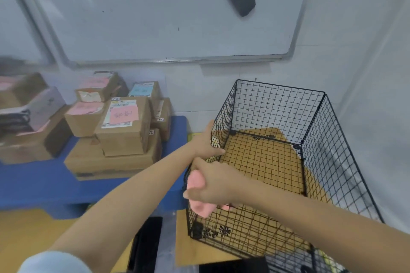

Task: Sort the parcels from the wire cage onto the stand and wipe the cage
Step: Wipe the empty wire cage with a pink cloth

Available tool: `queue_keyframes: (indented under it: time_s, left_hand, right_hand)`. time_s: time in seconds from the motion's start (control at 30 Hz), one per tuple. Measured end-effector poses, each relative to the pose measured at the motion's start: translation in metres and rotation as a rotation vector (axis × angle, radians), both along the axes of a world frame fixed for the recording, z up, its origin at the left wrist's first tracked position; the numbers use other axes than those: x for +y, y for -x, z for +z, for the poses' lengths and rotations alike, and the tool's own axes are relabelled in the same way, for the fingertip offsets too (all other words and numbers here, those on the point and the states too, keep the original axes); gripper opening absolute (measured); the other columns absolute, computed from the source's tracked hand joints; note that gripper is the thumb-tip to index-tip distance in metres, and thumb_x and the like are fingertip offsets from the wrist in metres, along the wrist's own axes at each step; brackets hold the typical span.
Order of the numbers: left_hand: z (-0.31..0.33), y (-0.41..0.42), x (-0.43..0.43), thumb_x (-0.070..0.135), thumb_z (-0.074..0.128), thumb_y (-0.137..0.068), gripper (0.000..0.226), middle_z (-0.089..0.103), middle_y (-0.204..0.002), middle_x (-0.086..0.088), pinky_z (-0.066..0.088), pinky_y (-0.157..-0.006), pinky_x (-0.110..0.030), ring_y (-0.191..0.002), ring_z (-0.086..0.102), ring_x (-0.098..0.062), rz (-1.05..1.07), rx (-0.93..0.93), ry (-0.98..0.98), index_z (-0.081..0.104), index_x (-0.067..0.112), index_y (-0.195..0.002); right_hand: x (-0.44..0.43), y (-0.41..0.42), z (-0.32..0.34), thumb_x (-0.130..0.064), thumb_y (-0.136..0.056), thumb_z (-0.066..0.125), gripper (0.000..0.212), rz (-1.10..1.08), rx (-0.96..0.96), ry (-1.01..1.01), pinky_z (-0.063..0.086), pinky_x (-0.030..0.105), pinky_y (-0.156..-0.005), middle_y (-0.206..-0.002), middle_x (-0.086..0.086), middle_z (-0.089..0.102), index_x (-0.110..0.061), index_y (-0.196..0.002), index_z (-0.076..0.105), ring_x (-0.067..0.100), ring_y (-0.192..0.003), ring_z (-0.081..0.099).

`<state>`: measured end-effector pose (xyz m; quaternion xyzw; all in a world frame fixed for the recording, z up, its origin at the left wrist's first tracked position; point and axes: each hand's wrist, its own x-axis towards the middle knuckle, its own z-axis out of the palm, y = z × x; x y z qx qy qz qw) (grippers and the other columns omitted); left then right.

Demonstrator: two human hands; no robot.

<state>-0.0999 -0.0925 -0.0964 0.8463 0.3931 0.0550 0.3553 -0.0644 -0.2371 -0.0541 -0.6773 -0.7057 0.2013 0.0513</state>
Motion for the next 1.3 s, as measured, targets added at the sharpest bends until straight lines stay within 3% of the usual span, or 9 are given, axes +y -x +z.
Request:
queue_keyframes:
  time_s: [0.13,0.23,0.3,0.47,0.53,0.8,0.93,1.07,1.3]
  left_hand:
    - [0.0,0.001,0.0,0.025,0.076,-0.08,0.113,0.038,-0.148,-0.013,0.045,-0.086,-0.03,-0.119,0.054,-0.038,-0.023,0.022,-0.098,-0.012,0.021,-0.152]
    - [0.003,0.004,-0.003,0.024,0.078,-0.078,0.118,0.032,-0.152,-0.012,0.05,-0.074,-0.029,-0.11,0.06,-0.036,-0.037,0.036,-0.097,-0.016,0.023,-0.151]
    - [0.005,0.005,-0.006,0.022,0.079,-0.077,0.12,0.031,-0.153,-0.011,0.054,-0.061,-0.028,-0.104,0.062,-0.033,-0.035,0.037,-0.091,-0.016,0.026,-0.151]
    - [0.011,0.005,-0.015,0.017,0.079,-0.076,0.119,0.038,-0.149,-0.012,0.051,-0.069,-0.025,-0.093,0.064,-0.027,-0.009,0.049,-0.105,-0.013,0.024,-0.152]
    - [0.009,0.003,-0.019,0.017,0.079,-0.076,0.119,0.045,-0.144,-0.015,0.047,-0.078,-0.023,-0.1,0.06,-0.023,0.002,0.054,-0.12,-0.013,0.023,-0.152]
    - [0.007,0.001,-0.019,0.012,0.066,-0.083,0.1,0.054,-0.13,-0.018,0.042,-0.088,-0.026,-0.105,0.058,-0.029,0.063,0.091,-0.151,-0.005,0.024,-0.153]
    - [0.005,-0.001,-0.017,0.018,0.051,-0.096,0.08,0.043,-0.144,-0.013,0.039,-0.098,-0.032,-0.118,0.052,-0.03,0.123,0.057,-0.109,-0.005,0.03,-0.152]
    - [0.009,-0.001,-0.022,0.013,0.066,-0.085,0.099,0.051,-0.137,-0.014,0.038,-0.085,-0.022,-0.109,0.055,-0.024,0.096,0.065,-0.132,-0.005,0.025,-0.153]
    - [0.007,0.001,-0.018,0.019,0.083,-0.071,0.12,0.04,-0.147,-0.012,0.04,-0.101,-0.03,-0.128,0.047,-0.022,0.086,0.039,-0.062,-0.005,0.027,-0.152]
  right_hand:
    - [0.0,0.001,0.005,-0.045,-0.084,0.061,0.048,0.02,-0.119,0.014,0.036,0.032,-0.064,-0.083,-0.004,0.041,-0.014,-0.116,0.044,0.025,-0.083,0.047]
    - [-0.004,0.0,0.007,-0.041,-0.084,0.061,0.046,0.039,-0.138,0.014,0.034,0.028,-0.055,-0.075,-0.006,0.042,-0.015,-0.118,0.045,0.019,-0.066,0.047]
    - [-0.007,-0.003,0.008,-0.04,-0.083,0.061,0.047,0.054,-0.151,0.003,0.036,0.029,-0.062,-0.081,-0.005,0.044,-0.017,-0.12,0.045,0.021,-0.07,0.045]
    - [-0.015,-0.014,0.011,-0.041,-0.082,0.063,0.046,0.122,-0.165,-0.01,0.037,0.032,-0.072,-0.091,-0.003,0.04,-0.021,-0.119,0.043,0.023,-0.084,0.04]
    - [-0.02,-0.022,0.012,-0.042,-0.081,0.062,0.041,0.148,-0.175,-0.04,0.037,0.033,-0.071,-0.094,-0.003,0.043,-0.023,-0.112,0.043,0.024,-0.086,0.044]
    - [-0.04,-0.059,0.034,-0.055,-0.077,0.058,0.037,0.185,-0.199,-0.222,0.039,0.031,-0.064,-0.084,-0.007,0.051,-0.029,-0.101,0.045,0.021,-0.078,0.052]
    - [-0.043,-0.081,0.071,-0.058,-0.074,0.059,0.034,0.151,-0.066,-0.285,0.049,0.031,-0.07,-0.086,-0.009,0.059,-0.033,-0.091,0.044,0.016,-0.084,0.058]
    - [-0.044,-0.079,0.057,-0.057,-0.077,0.058,0.038,0.182,-0.12,-0.18,0.046,0.031,-0.069,-0.09,-0.009,0.058,-0.03,-0.101,0.046,0.016,-0.082,0.056]
    - [-0.038,-0.052,-0.01,-0.043,-0.08,0.06,0.048,0.109,0.097,-0.021,0.053,0.039,-0.08,-0.101,0.0,0.059,-0.028,-0.119,0.037,0.026,-0.094,0.058]
